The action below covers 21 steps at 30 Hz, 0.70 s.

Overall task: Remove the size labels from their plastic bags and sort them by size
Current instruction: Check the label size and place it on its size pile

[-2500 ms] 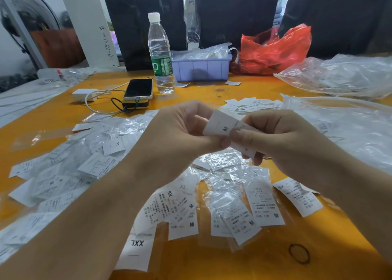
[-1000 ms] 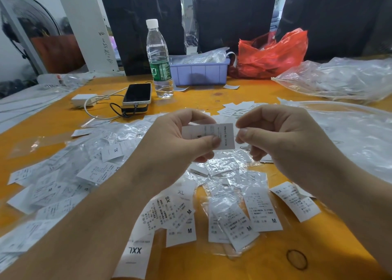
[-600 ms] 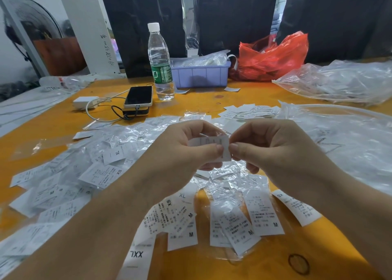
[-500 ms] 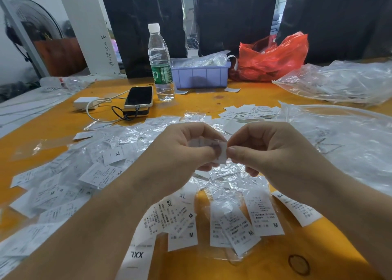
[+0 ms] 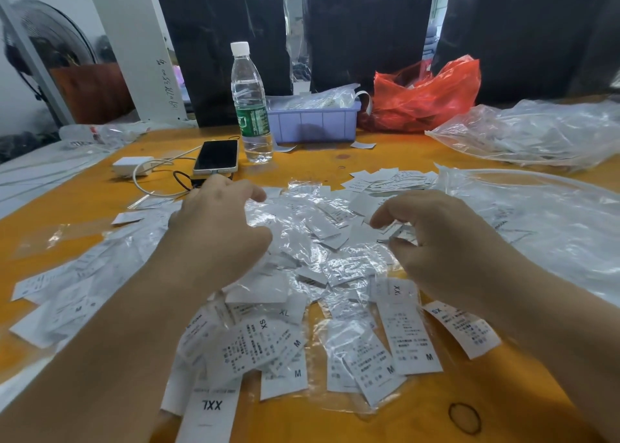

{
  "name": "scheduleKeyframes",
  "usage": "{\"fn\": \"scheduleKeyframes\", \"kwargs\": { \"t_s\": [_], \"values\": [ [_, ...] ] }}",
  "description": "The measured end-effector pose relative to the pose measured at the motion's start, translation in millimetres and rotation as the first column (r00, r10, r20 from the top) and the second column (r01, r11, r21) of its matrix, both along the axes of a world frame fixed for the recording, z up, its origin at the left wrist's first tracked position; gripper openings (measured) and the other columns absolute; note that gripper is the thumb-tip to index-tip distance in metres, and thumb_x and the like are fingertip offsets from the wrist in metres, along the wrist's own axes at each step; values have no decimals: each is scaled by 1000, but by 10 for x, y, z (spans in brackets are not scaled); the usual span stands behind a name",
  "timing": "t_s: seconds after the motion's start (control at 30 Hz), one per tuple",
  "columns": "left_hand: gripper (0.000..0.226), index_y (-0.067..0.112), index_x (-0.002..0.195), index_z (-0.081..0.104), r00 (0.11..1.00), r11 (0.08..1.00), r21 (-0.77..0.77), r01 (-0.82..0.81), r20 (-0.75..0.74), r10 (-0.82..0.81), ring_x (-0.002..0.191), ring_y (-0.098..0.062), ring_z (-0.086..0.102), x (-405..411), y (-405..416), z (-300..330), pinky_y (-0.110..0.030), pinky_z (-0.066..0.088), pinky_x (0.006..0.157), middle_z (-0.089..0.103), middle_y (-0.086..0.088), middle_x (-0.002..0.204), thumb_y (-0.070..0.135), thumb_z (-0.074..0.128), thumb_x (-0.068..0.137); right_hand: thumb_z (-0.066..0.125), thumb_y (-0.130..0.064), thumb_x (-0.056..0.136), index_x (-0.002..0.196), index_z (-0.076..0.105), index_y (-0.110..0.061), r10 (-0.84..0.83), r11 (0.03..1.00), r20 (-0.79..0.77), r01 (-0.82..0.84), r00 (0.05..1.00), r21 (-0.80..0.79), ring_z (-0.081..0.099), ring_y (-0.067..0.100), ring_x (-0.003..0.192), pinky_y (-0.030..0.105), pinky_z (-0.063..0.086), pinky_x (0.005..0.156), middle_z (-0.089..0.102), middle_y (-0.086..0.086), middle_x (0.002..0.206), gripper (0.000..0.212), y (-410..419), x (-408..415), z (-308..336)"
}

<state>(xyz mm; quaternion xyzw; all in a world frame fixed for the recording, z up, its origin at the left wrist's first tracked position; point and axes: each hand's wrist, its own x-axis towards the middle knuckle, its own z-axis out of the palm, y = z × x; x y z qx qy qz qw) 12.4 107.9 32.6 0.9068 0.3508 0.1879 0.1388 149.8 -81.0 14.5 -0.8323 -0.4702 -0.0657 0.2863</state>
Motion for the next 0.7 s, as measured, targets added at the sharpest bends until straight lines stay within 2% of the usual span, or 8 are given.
{"fn": "scheduleKeyframes", "kwargs": {
  "t_s": [0.07,0.13,0.27,0.37,0.43,0.5,0.6,0.7],
  "values": [
    [40,37,121,54,998,998,61,30,54,-33,120,-18,35,8,-63,-12,-39,33,96,39,11,120,27,62,84,61,-12,90,125,57,-30,-45,996,21,47,999,-79,36,6,122,16,27,85,55,-14,125,39,1,48,-33],
    [32,39,113,55,988,992,62,108,105,-114,116,-12,34,22,-149,-35,-37,30,98,37,15,116,28,63,84,61,-23,91,137,46,-30,-91,978,5,91,996,-187,31,12,128,25,28,88,50,-9,133,49,6,62,-66],
    [24,43,103,53,965,972,-9,235,121,-233,117,-6,34,52,-292,-99,-33,29,98,41,19,118,28,62,85,60,-30,92,140,41,-31,-150,953,-58,129,987,-275,47,15,97,30,50,82,49,-3,115,51,31,61,-104],
    [23,43,102,54,961,963,-47,265,96,-260,121,-8,36,69,-327,-119,-35,32,103,41,19,119,28,62,87,66,-29,88,136,46,-27,-132,960,-41,118,990,-254,55,20,100,40,53,84,58,-2,113,51,48,93,-106],
    [22,43,103,56,961,961,-58,269,80,-264,122,-9,37,68,-330,-124,-35,33,104,43,19,122,29,62,87,68,-27,87,135,49,-24,-124,967,-20,117,992,-226,51,19,104,39,52,84,59,-1,113,51,56,92,-98],
    [22,42,105,56,962,961,-68,270,70,-265,123,-10,38,69,-333,-130,-35,34,104,44,18,125,29,61,88,61,-19,89,131,51,-20,-143,963,30,146,989,-225,48,20,107,37,48,85,58,1,114,43,57,95,-110],
    [22,42,105,57,962,959,-83,272,51,-269,124,-11,38,75,-342,-141,-34,35,103,44,18,127,29,60,87,52,-11,89,119,55,-16,-180,949,83,195,980,-249,55,24,100,40,53,82,62,4,107,30,60,94,-103],
    [22,42,104,57,957,951,-101,291,51,-287,120,-13,42,80,-361,-144,-38,41,101,44,17,126,28,59,87,55,-4,87,121,58,-18,-166,957,102,185,981,-225,59,23,94,41,55,78,65,2,103,36,70,90,-86]
  ]
}}
